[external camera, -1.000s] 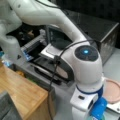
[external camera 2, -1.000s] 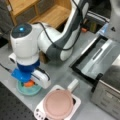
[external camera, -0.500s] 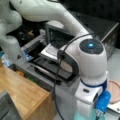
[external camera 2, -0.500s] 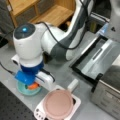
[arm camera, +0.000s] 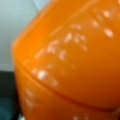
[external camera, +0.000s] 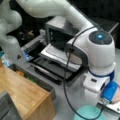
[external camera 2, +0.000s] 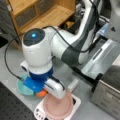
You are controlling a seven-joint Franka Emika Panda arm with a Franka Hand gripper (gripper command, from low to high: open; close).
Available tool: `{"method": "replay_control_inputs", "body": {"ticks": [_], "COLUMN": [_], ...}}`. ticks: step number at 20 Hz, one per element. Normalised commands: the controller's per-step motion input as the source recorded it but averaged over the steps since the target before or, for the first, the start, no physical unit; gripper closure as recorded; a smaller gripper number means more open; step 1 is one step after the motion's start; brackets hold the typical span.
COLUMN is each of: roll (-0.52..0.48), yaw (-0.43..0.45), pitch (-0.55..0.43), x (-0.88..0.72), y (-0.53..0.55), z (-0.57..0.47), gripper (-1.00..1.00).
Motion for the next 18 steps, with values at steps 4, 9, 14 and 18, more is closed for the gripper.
{"method": "replay_control_inputs", "body": {"ticks": [4, 9, 14, 18], "roll": [-0.167, -0.188, -0.216, -0.265], "yaw": [-0.084, -0.033, 0.009, 0.031], "pitch": [-0.032, -0.055, -0.069, -0.077], "x": [-0.24, -0.26, -0.28, -0.25], "y": [0.24, 0.19, 0.18, 0.18], "z": [-0.07, -0.09, -0.12, -0.13], "gripper": [1.0, 1.0, 1.0, 1.0]}}
